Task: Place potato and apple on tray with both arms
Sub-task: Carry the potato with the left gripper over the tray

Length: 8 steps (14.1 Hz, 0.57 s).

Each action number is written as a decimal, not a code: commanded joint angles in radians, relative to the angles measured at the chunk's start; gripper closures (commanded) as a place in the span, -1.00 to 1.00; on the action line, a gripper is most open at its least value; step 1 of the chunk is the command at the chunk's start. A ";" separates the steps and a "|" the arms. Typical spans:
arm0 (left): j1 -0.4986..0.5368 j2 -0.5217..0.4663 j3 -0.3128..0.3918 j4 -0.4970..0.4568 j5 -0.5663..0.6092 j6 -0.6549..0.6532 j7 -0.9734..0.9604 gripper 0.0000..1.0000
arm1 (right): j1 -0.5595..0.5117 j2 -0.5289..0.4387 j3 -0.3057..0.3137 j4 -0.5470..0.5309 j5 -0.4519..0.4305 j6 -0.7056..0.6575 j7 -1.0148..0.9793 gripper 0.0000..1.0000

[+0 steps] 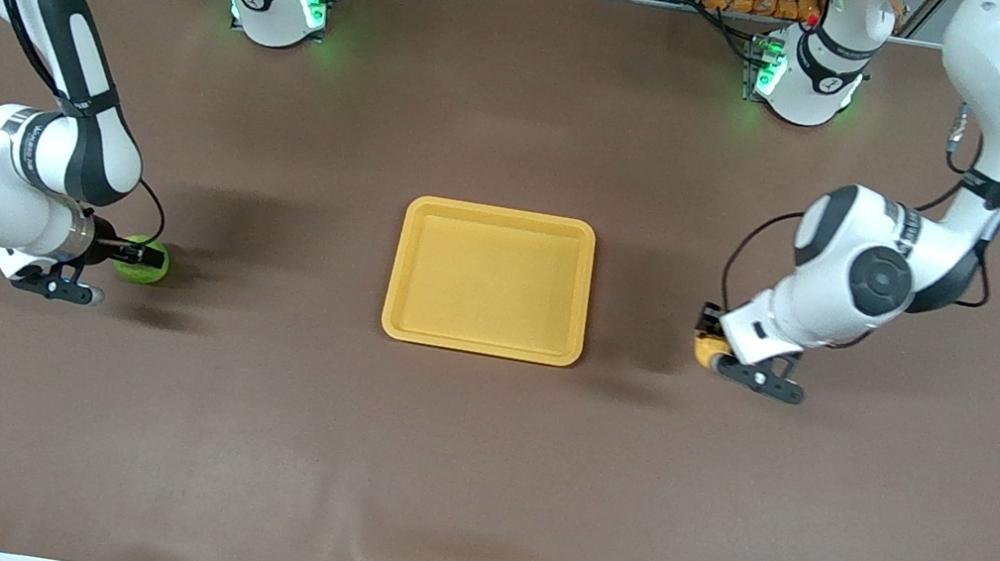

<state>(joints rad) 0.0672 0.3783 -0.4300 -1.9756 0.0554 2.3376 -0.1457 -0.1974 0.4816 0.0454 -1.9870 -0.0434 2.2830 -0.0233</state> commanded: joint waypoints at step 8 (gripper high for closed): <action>-0.285 0.094 0.010 0.162 0.135 -0.092 -0.395 1.00 | -0.001 -0.017 0.027 0.108 0.014 -0.206 -0.003 1.00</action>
<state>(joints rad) -0.1716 0.4289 -0.4287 -1.8741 0.1441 2.2725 -0.4452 -0.1964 0.4781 0.0602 -1.9210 -0.0433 2.1401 -0.0234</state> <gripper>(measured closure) 0.515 0.185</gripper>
